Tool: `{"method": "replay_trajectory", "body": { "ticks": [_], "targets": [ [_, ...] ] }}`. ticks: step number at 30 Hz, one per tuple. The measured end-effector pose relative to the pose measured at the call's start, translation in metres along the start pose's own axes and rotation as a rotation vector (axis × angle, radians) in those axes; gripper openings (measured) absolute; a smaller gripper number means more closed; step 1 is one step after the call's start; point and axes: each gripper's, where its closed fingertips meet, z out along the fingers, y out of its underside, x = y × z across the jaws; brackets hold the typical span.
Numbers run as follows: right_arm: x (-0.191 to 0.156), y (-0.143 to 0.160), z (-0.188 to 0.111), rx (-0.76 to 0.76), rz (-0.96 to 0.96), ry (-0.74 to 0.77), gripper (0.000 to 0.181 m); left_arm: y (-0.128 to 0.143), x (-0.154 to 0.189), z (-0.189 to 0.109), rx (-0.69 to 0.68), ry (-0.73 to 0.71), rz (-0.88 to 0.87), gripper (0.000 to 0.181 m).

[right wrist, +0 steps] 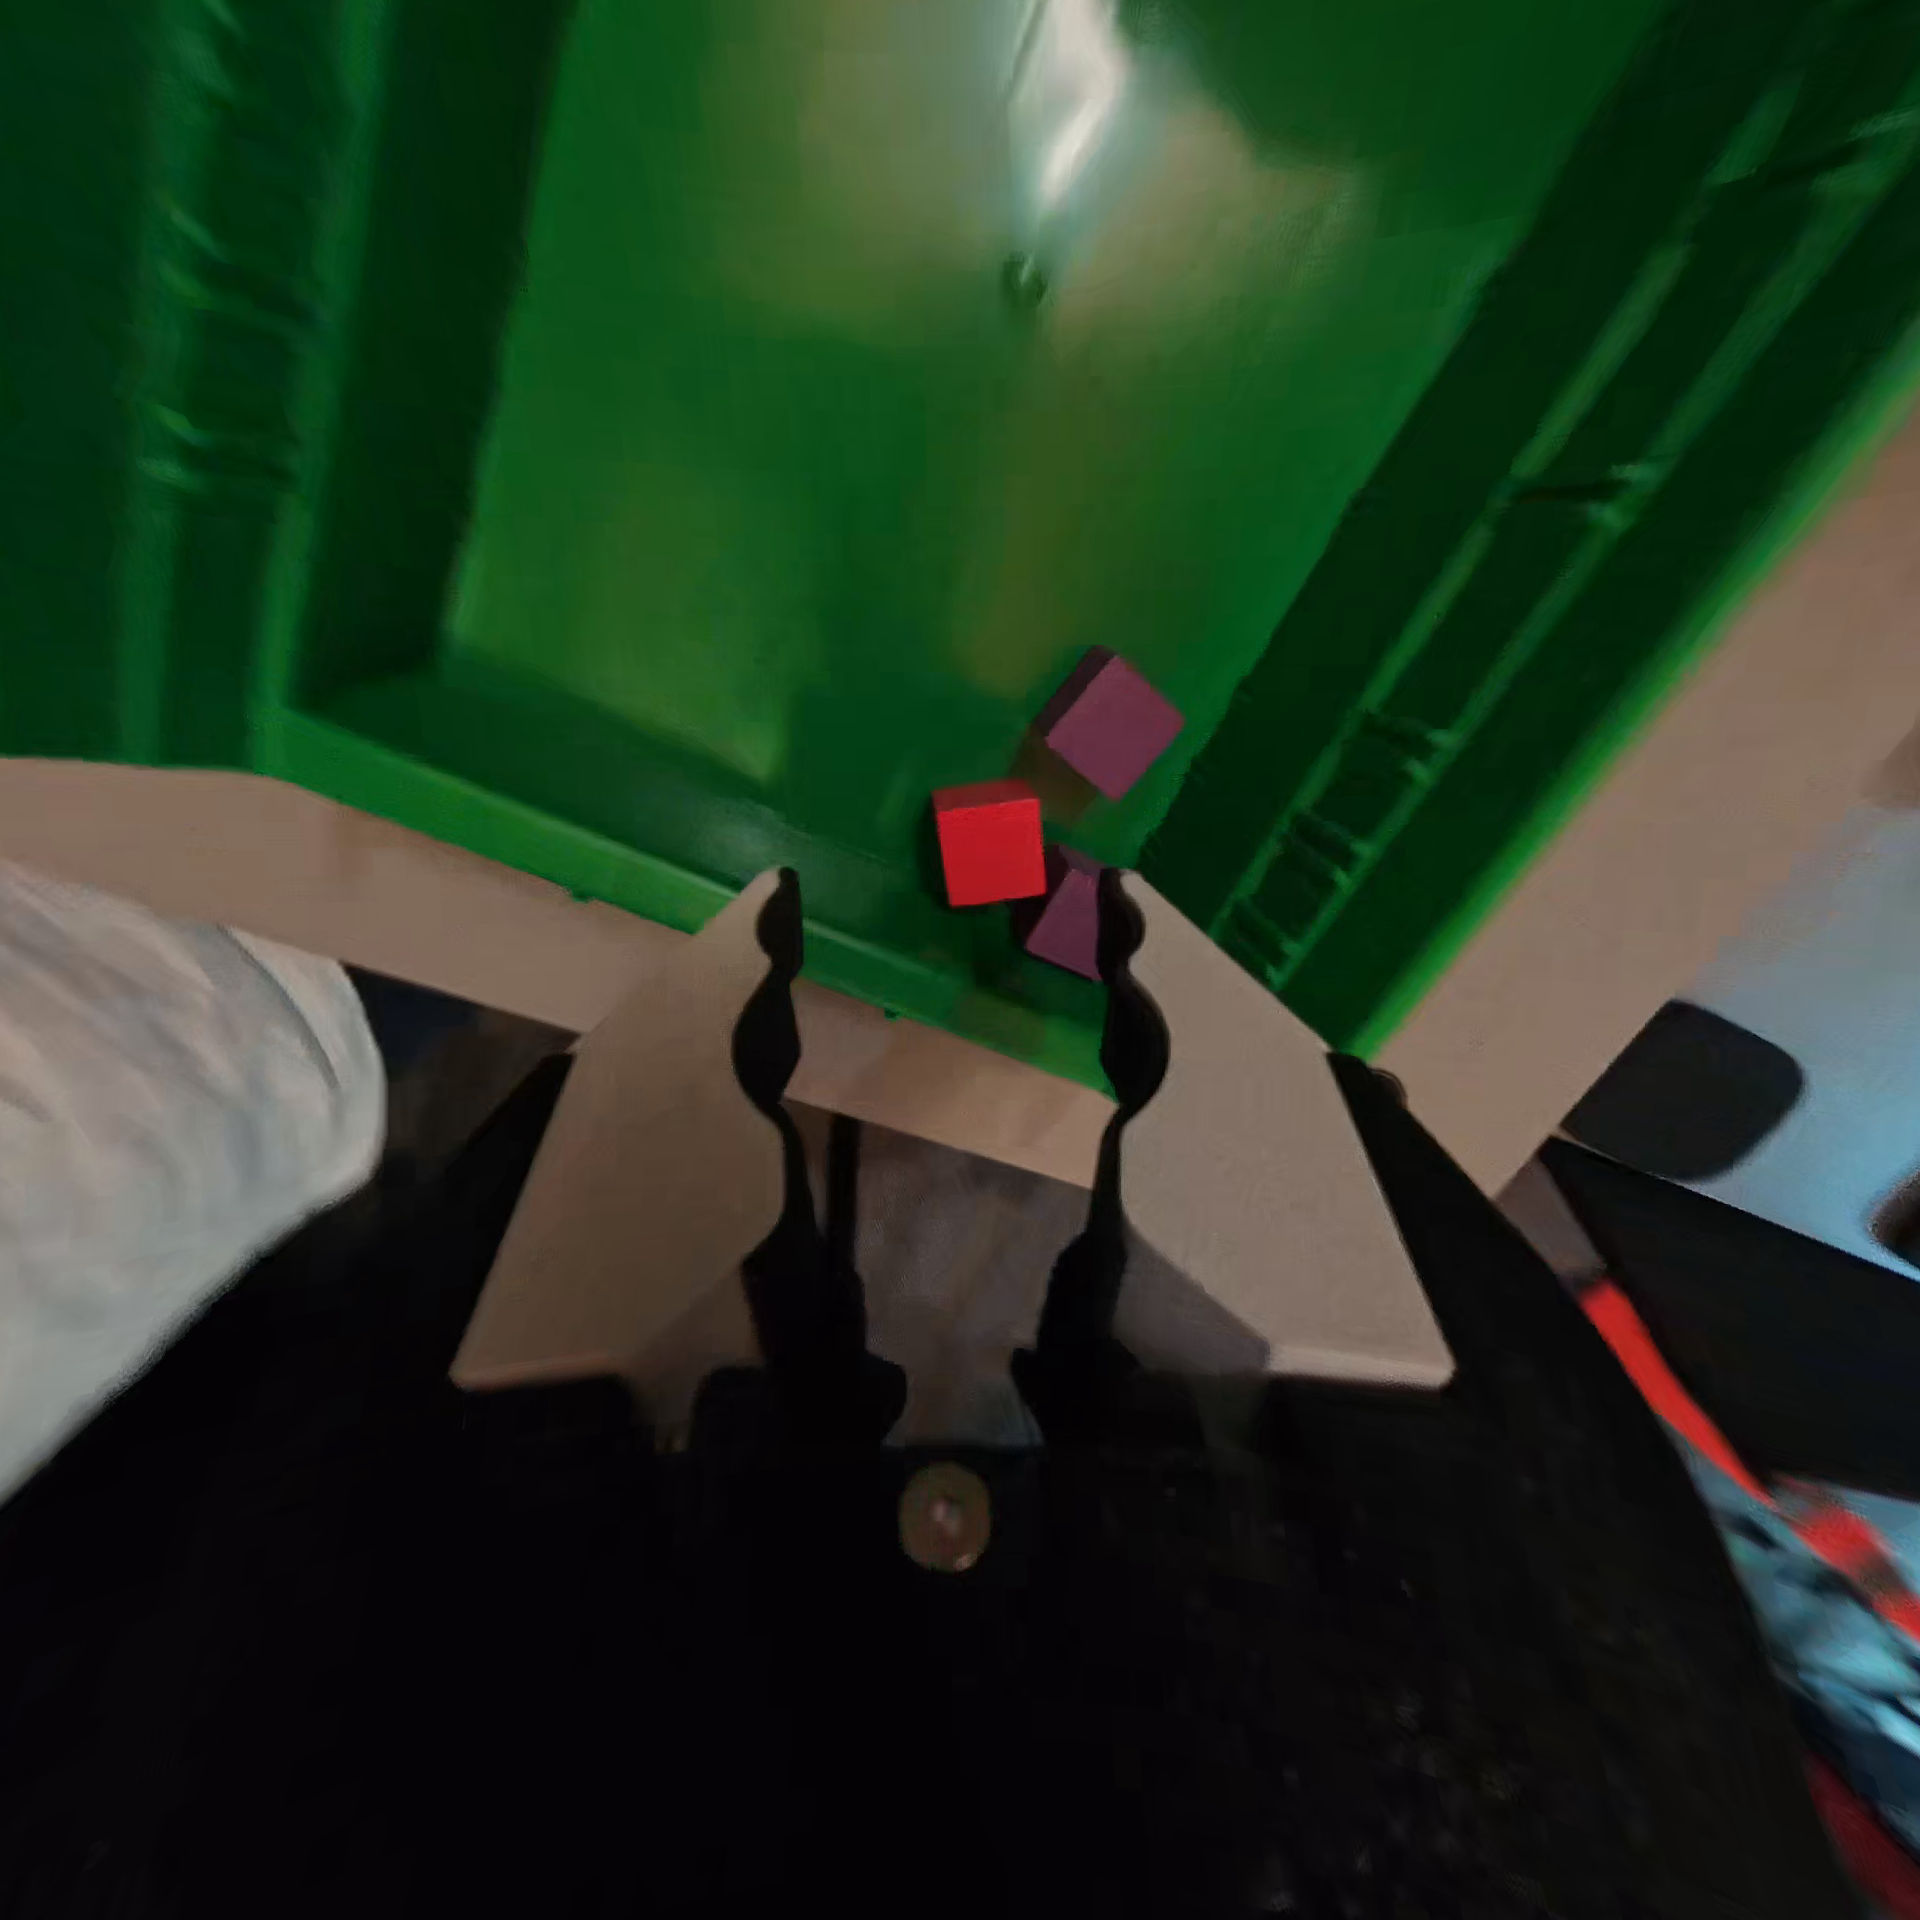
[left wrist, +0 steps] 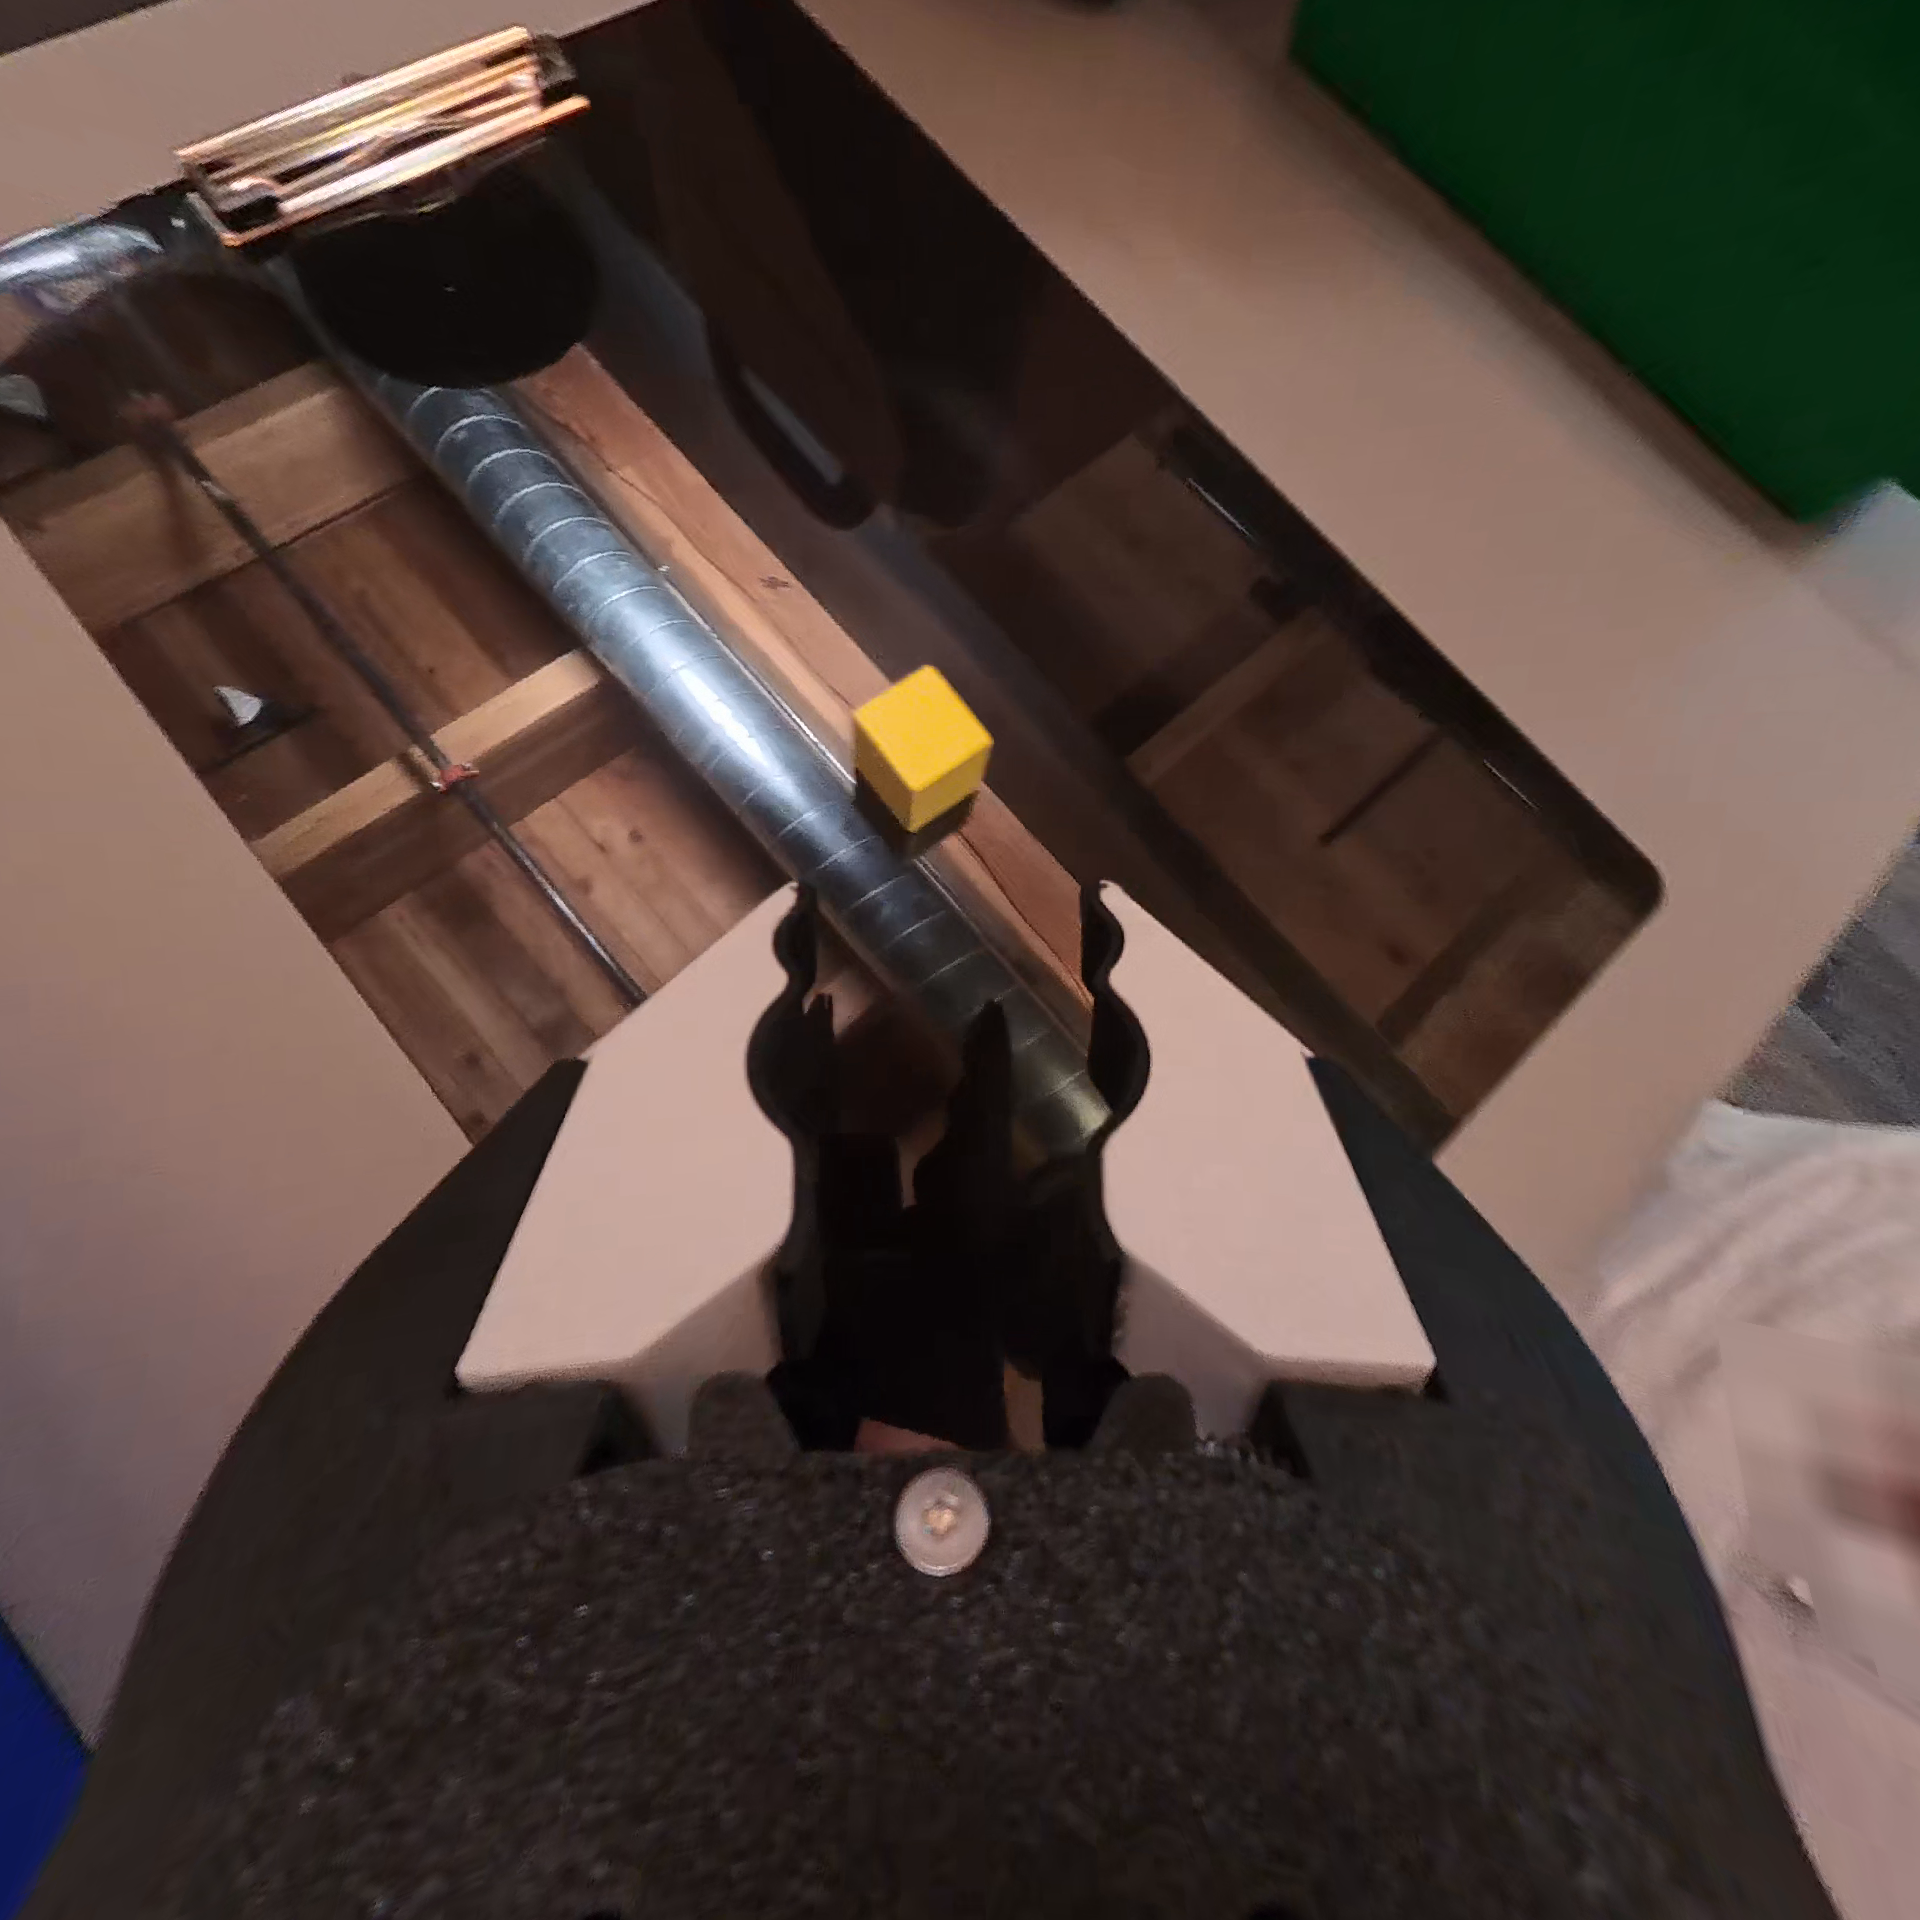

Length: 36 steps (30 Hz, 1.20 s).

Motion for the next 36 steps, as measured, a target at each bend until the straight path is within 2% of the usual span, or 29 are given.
{"method": "replay_trajectory", "body": {
  "ticks": [1,3,7,9,12,14,16,19,20,22,25,27,31,33,35,36],
  "targets": [
    [-0.004,-0.006,-0.015,0.117,0.061,-0.005,0.055,0.0,-0.004,0.006,0.004,-0.008,-0.009,0.054],
    [-0.031,-0.023,-0.044,0.388,0.158,-0.117,0.051,-0.001,-0.007,0.018,0.009,-0.007,-0.032,0.056],
    [-0.132,-0.063,-0.106,0.983,0.214,-0.546,0.05,-0.01,-0.009,0.04,0.016,-0.035,-0.04,0.057],
    [-0.175,-0.069,-0.115,1.15,0.228,-0.699,0.05,-0.009,-0.01,0.053,-0.012,-0.054,-0.025,0.057],
    [-0.227,-0.075,-0.102,1.163,0.251,-0.838,0.053,-0.004,-0.002,0.068,-0.078,-0.029,-0.034,0.057],
    [-0.254,-0.08,-0.093,1.143,0.235,-0.879,0.053,-0.003,-0.002,0.073,-0.082,-0.05,-0.028,0.055],
    [-0.271,-0.086,-0.085,1.134,0.205,-0.875,0.053,-0.008,-0.001,0.072,-0.052,-0.08,0.004,0.035],
    [-0.286,-0.1,-0.07,1.173,0.081,-0.735,0.057,-0.015,0.006,0.067,-0.031,-0.073,0.043,0.035],
    [-0.291,-0.107,-0.066,1.2,0.012,-0.664,0.061,-0.02,0.017,0.062,0.001,-0.01,0.035,0.035],
    [-0.3,-0.122,-0.06,1.243,-0.137,-0.536,0.069,-0.036,0.049,0.045,0.079,0.208,-0.053,0.035],
    [-0.306,-0.145,-0.056,1.265,-0.249,-0.434,0.07,-0.078,0.089,-0.005,0.275,0.631,-0.372,0.034],
    [-0.31,-0.158,-0.069,1.333,-0.278,-0.419,0.068,-0.097,0.098,-0.034,0.364,0.822,-0.53,0.034],
    [-0.323,-0.176,-0.096,1.453,-0.327,-0.433,0.061,-0.104,0.106,-0.058,0.432,0.952,-0.608,0.034],
    [-0.332,-0.18,-0.099,1.471,-0.371,-0.446,0.05,-0.102,0.109,-0.061,0.437,0.97,-0.626,0.034],
    [-0.33,-0.182,-0.1,1.481,-0.363,-0.42,0.028,-0.099,0.111,-0.062,0.44,0.98,-0.631,0.034],
    [-0.331,-0.18,-0.101,1.499,-0.383,-0.416,0.027,-0.098,0.112,-0.064,0.44,0.997,-0.64,0.034]
  ]
}}
